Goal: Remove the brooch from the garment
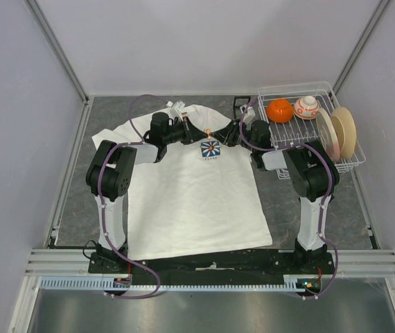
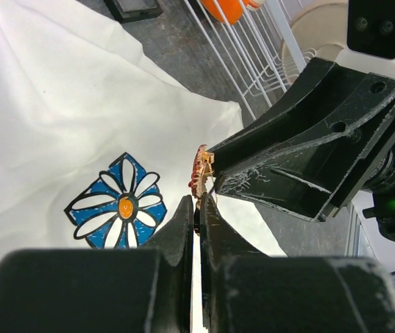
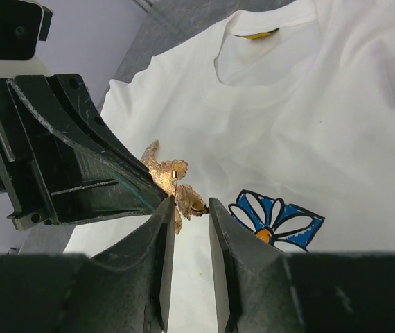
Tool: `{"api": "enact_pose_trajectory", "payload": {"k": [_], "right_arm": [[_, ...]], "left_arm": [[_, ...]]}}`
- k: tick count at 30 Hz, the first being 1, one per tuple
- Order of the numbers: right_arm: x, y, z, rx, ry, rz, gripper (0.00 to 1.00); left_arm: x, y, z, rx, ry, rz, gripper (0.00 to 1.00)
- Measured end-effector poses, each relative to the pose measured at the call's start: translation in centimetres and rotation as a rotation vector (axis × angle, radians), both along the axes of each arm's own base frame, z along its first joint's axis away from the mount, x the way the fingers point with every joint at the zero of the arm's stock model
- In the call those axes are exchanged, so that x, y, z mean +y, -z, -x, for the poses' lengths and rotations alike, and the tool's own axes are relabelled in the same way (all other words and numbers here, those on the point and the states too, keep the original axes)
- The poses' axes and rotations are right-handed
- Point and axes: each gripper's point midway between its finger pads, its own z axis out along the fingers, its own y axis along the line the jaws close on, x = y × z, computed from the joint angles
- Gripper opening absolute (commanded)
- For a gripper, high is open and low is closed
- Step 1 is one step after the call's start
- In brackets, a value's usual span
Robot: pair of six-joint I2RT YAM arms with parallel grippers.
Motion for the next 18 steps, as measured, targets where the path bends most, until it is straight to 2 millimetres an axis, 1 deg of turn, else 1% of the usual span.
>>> {"api": "enact_pose_trajectory", "payload": {"k": [1,3,10,14,15,18], "right_arm": [[-0.1,0.1,0.0,0.000,0.005,0.004,0.37],[-0.3,0.3,-0.1,0.000,0.019,0.009,0.39],[-0.9,0.2,-0.4,-0.006,0.045,0.013,0.43],[-0.8,-0.2,-0.5,-0.024,0.044,0.005,0.49],[-0.8,-0.4,-0.4,-0.032,0.038,0.001,0.53],[-0.6,-0.8,-0.3,-0.040,0.025,-0.011,0.56]], "left_arm": [[0.1,0.1,-0.1,0.003,-0.006,-0.003,0.02],[0.3,0.4,-0.2,0.015,-0.022,-0.012,0.02],[1.0,1.0,-0.7,0.025,-0.054,-0.035,0.02],[1.1,1.2,-0.7,0.028,-0.054,-0.040,0.02],[1.1,1.2,-0.7,0.027,-0.053,-0.041,0.02],[1.0,1.2,-0.7,0.022,-0.051,-0.044,0.02]]}}
